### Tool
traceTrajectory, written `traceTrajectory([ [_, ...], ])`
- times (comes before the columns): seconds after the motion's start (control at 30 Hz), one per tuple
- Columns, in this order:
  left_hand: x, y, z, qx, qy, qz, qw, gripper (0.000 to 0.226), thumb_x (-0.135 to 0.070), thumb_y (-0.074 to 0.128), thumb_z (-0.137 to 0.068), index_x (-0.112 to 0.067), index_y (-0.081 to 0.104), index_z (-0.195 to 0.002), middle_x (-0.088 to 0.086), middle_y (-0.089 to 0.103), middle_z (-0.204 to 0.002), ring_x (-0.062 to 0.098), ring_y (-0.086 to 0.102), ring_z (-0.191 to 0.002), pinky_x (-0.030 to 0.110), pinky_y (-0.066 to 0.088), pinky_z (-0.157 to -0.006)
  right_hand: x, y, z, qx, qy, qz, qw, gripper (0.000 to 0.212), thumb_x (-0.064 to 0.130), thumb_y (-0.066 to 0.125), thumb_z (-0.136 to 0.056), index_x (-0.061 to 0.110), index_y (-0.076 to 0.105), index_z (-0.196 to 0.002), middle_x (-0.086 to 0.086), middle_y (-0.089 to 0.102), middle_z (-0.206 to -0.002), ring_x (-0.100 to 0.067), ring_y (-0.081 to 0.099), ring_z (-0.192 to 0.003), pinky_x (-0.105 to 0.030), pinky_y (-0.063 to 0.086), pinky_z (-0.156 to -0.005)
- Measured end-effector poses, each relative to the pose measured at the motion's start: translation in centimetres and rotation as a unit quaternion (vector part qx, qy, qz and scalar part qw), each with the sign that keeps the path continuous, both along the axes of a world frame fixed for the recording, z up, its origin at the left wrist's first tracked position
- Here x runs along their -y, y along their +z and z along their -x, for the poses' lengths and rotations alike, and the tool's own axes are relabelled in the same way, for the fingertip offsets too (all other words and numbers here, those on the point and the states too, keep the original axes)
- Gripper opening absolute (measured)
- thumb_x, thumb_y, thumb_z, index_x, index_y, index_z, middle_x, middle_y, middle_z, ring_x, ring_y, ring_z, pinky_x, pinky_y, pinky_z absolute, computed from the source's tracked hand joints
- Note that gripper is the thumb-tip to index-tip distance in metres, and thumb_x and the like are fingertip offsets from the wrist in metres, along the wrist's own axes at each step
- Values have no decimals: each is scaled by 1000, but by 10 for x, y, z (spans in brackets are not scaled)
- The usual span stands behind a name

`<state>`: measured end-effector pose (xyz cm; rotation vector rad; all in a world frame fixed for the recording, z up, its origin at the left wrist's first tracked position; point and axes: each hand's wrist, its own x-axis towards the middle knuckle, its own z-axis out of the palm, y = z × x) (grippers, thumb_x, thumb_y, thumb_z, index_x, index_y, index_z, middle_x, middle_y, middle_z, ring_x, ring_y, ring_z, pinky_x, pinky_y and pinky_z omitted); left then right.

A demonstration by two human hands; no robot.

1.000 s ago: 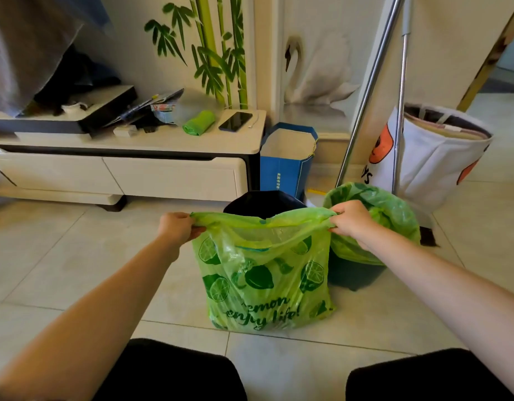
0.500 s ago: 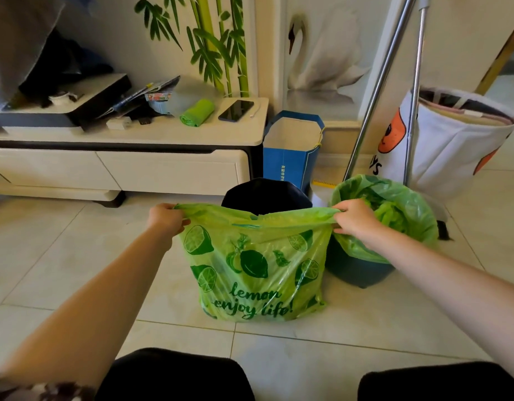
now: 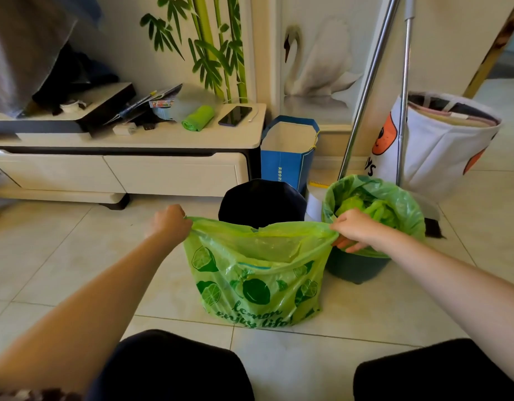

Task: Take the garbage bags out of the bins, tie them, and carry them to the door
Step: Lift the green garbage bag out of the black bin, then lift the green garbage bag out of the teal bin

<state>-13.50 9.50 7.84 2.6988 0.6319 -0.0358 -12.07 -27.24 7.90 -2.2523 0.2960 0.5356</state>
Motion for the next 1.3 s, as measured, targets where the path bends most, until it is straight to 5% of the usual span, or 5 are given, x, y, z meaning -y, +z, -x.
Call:
traceTrajectory([
  [0.17,34,22,1,21,-87,-107,990,24,-27,52,-86,-22,64,-106,11,65,-108,34,62,-96,33,47,-73,16,6,0,62,-32,44,997,26,20,49,-93,-1,64,-100,-15,74,-80,-27,72,-76,-41,61,-70],
  [0.43,116,25,-18,11,-189,64,980,16,-22,54,-82,-29,62,-70,5,69,-85,26,68,-79,40,59,-74,59,5,0,27,-85,-20,996,24,10,47,-93,1,56,-113,-15,71,-87,-22,63,-67,-33,55,-64],
  [0.67,208,0,-36,-37,-295,75,952,24,-20,52,-89,-7,71,-94,12,72,-90,29,66,-86,38,55,-80,129,-20,-14,1,-161,-10,987,13,11,52,-90,3,61,-95,-9,70,-74,-20,60,-58,-27,51,-54],
  [1.07,290,-66,-86,-71,-127,234,961,34,-22,52,-91,1,60,-114,16,64,-104,31,62,-96,32,47,-73,193,-62,-40,88,-153,149,973,36,15,54,-83,14,43,-49,-7,45,-51,-30,46,-60,-28,29,-49],
  [1.3,315,-90,-98,-84,85,488,865,34,-22,46,-95,-3,49,-123,13,50,-104,30,50,-97,44,50,-87,211,-88,-60,-55,-262,-100,958,33,38,38,-96,10,47,-111,-11,56,-98,-27,58,-85,-35,52,-66],
])
